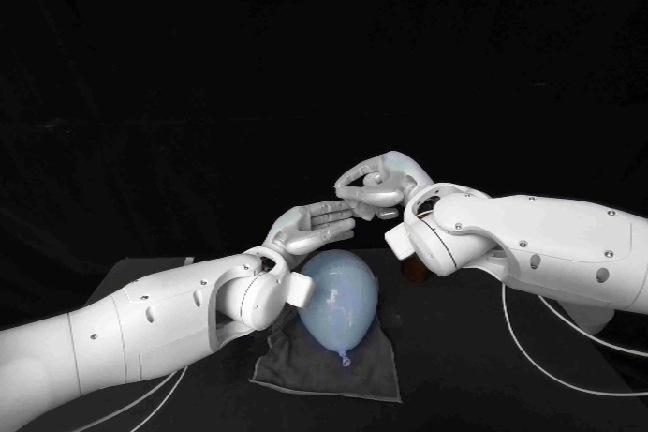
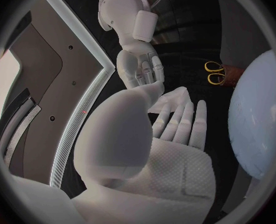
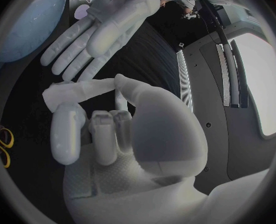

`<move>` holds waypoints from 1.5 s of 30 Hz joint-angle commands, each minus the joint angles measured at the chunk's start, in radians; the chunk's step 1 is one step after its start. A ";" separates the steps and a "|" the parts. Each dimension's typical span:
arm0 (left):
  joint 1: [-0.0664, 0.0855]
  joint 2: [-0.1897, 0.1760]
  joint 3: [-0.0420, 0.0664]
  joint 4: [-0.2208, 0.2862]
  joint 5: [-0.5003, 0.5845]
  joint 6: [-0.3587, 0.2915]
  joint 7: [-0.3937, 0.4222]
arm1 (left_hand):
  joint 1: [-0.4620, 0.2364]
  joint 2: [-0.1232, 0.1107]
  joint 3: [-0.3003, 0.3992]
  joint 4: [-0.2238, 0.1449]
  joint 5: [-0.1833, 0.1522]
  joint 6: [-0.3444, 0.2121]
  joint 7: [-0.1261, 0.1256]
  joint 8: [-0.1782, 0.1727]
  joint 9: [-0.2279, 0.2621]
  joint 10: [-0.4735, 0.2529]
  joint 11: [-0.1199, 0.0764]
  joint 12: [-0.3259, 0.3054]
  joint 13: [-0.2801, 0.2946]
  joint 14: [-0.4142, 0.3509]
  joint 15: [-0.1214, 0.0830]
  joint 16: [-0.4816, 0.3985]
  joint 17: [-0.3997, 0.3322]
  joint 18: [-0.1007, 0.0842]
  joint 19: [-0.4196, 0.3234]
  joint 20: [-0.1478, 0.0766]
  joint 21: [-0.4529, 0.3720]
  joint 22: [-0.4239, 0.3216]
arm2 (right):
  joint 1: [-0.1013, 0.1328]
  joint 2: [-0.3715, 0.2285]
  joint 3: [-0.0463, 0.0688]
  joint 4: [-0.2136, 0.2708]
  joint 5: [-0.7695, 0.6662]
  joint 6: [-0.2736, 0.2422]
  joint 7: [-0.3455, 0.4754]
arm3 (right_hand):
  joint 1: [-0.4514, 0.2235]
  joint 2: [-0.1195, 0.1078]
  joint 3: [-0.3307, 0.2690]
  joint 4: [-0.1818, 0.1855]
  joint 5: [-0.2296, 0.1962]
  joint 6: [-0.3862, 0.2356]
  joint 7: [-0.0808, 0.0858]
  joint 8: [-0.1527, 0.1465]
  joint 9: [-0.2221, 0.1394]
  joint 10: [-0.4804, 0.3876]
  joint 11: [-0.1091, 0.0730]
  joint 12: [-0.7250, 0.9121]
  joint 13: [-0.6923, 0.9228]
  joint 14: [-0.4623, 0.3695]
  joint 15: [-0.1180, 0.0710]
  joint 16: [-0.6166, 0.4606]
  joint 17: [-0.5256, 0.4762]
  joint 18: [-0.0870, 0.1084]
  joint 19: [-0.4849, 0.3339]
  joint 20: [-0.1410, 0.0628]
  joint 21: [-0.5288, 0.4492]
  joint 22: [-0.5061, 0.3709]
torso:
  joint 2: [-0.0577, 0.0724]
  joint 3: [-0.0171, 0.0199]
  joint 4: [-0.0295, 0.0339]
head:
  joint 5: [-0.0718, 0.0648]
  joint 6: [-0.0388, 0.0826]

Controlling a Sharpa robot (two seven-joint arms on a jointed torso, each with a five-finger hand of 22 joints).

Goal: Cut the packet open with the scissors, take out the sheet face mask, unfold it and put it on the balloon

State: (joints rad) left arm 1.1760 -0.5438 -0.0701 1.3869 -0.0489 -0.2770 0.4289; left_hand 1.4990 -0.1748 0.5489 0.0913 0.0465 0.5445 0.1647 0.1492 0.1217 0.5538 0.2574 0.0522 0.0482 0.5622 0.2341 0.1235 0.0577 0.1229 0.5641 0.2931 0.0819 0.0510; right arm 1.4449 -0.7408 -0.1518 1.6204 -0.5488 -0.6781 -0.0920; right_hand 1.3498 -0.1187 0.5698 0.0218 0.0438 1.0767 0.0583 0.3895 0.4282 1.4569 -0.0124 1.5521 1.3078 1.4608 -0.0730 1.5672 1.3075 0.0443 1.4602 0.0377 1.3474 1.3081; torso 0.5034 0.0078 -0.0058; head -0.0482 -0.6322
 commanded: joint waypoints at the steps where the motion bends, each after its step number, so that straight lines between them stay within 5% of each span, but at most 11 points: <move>1: 0.001 0.002 0.002 -0.003 0.010 0.007 0.016 | -0.013 0.000 -0.016 0.003 0.003 -0.008 0.126 -0.008 -0.002 -0.010 0.000 -0.006 -0.001 -0.013 0.000 -0.009 -0.001 -0.020 -0.006 0.000 -0.006 0.000 | 0.000 0.001 0.001 0.005 -0.013 0.023 0.008 | -0.007 0.002 0.003 -0.002 0.005 0.005 0.005 0.006 0.002 0.108 0.001 0.003 0.256 0.110 0.001 0.004 0.263 0.000 0.030 -0.002 -0.007 0.204 | 0.000 -0.0002 -0.0001 | -0.002 0.003; 9: 0.001 0.001 0.002 -0.005 0.008 -0.027 0.022 | -0.010 0.000 -0.095 0.023 0.002 -0.015 0.127 -0.015 -0.006 -0.009 0.003 -0.005 0.000 -0.031 0.003 -0.027 0.000 -0.028 -0.005 -0.001 -0.016 0.001 | -0.001 0.004 0.001 0.007 -0.016 0.021 0.011 | -0.007 0.002 0.003 -0.002 0.005 0.005 0.005 0.006 0.002 0.108 0.001 0.003 0.256 0.110 0.001 0.004 0.263 0.000 0.030 -0.002 -0.007 0.204 | 0.002 -0.0001 0.0007 | -0.003 0.003; 14: 0.001 0.001 0.002 -0.004 -0.002 -0.039 0.023 | 0.009 0.006 -0.153 0.037 0.002 -0.011 0.125 -0.017 -0.006 0.085 0.001 0.008 0.009 -0.026 0.002 -0.033 0.002 -0.028 0.009 -0.001 -0.019 0.002 | -0.001 0.010 0.001 -0.002 -0.016 0.022 0.010 | -0.007 0.002 0.003 -0.002 0.005 0.005 0.005 0.006 0.002 0.108 0.001 0.003 0.256 0.110 0.001 0.004 0.263 0.000 0.030 -0.002 -0.007 0.204 | 0.002 -0.0002 -0.0007 | 0.000 -0.001; 24: 0.001 0.006 0.002 0.001 -0.015 -0.029 0.017 | 0.019 0.021 -0.216 0.065 0.002 0.038 0.122 -0.002 0.004 0.148 -0.003 0.020 0.013 0.067 -0.006 -0.017 0.017 -0.010 0.079 -0.002 -0.010 0.007 | 0.000 0.057 0.001 -0.056 -0.019 0.031 -0.006 | -0.008 0.002 0.005 -0.003 0.005 0.003 0.006 0.007 0.003 0.106 0.001 -0.002 0.253 0.110 0.001 0.004 0.263 0.001 0.029 -0.002 -0.011 0.202 | 0.001 -0.0006 0.0005 | -0.001 0.001; 28: 0.001 0.007 0.002 0.004 -0.022 -0.028 0.014 | 0.030 0.031 -0.230 0.072 0.002 0.095 0.115 0.017 0.015 0.213 -0.012 0.031 0.017 0.190 -0.018 0.012 0.036 0.011 0.220 -0.003 0.014 0.019 | 0.000 0.077 0.001 -0.076 -0.020 0.043 -0.022 | -0.009 0.002 0.005 -0.004 0.005 0.003 0.006 0.007 0.003 0.105 0.001 -0.004 0.252 0.110 0.001 0.004 0.263 0.002 0.028 -0.002 -0.015 0.201 | 0.001 -0.0004 -0.0001 | -0.003 0.000; 33: 0.001 0.010 0.003 -0.001 -0.026 -0.056 0.011 | 0.029 0.034 -0.241 0.082 0.002 0.217 0.103 0.060 0.041 0.290 -0.030 0.054 0.020 0.270 -0.039 0.045 0.056 0.025 0.245 -0.002 0.020 0.019 | 0.000 0.090 0.001 -0.081 -0.020 0.101 -0.046 | -0.015 0.001 0.004 -0.004 0.006 -0.001 0.006 0.008 0.004 0.103 0.001 -0.009 0.249 0.110 0.002 0.004 0.263 0.003 0.025 -0.001 -0.023 0.199 | 0.002 -0.0016 -0.0006 | -0.002 0.003; 38: 0.001 0.012 0.003 -0.007 -0.020 -0.085 0.008 | 0.029 0.038 -0.243 0.089 0.002 0.246 0.094 0.078 0.046 0.331 -0.041 0.071 0.021 0.284 -0.047 0.057 0.066 0.029 0.253 -0.002 0.021 0.019 | 0.000 0.092 0.001 -0.080 -0.017 0.138 -0.052 | -0.027 -0.002 -0.001 -0.008 0.007 -0.026 0.009 0.005 0.006 0.096 0.004 -0.030 0.240 0.110 0.004 0.004 0.263 0.007 0.017 0.001 -0.043 0.194 | 0.000 -0.0011 0.0003 | -0.001 0.004; 41: 0.001 0.013 0.003 -0.010 -0.009 -0.095 0.007 | 0.033 0.062 -0.226 0.100 0.002 0.278 0.080 0.096 0.051 0.370 -0.054 0.086 0.022 0.305 -0.058 0.071 0.076 0.040 0.275 -0.004 0.031 0.022 | 0.000 0.093 0.000 -0.079 -0.013 0.152 -0.053 | -0.041 -0.004 -0.013 -0.006 0.007 -0.036 0.010 0.004 0.007 0.087 0.006 -0.050 0.230 0.110 0.006 0.004 0.263 0.010 0.012 0.003 -0.059 0.190 | 0.000 -0.0006 0.0002 | -0.001 0.004; 45: 0.002 0.013 0.003 -0.011 0.005 -0.100 0.004 | 0.042 0.104 -0.181 0.117 0.002 0.307 0.066 0.110 0.054 0.402 -0.067 0.090 0.019 0.327 -0.070 0.084 0.085 0.053 0.299 -0.004 0.042 0.025 | 0.000 0.092 0.000 -0.081 -0.005 0.154 -0.044 | -0.111 -0.020 -0.059 0.035 0.008 -0.103 0.044 -0.046 -0.016 0.065 0.033 -0.102 0.206 0.110 0.027 0.004 0.263 0.015 -0.002 0.015 -0.096 0.180 | 0.001 0.0000 0.0000 | 0.000 0.006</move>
State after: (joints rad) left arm 1.1764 -0.5333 -0.0685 1.3748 -0.0595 -0.3568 0.4295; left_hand 1.5419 -0.0751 0.3639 0.2077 0.0465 0.8463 0.2154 0.2558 0.1752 0.9511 0.1896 0.1391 0.0680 0.8852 0.1628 0.2031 0.1420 0.1628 0.8590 0.2892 0.1219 0.0743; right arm 1.4447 -0.6491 -0.1522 1.5402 -0.5536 -0.5652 -0.1370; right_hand 1.2454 -0.1338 0.5205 0.0546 0.0521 0.9853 0.0967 0.3512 0.4167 1.4641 0.0161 1.4569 1.3082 1.4654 -0.0503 1.5639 1.3082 0.0443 1.4605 0.0458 1.2562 1.3080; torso 0.5040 0.0067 -0.0056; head -0.0489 -0.6277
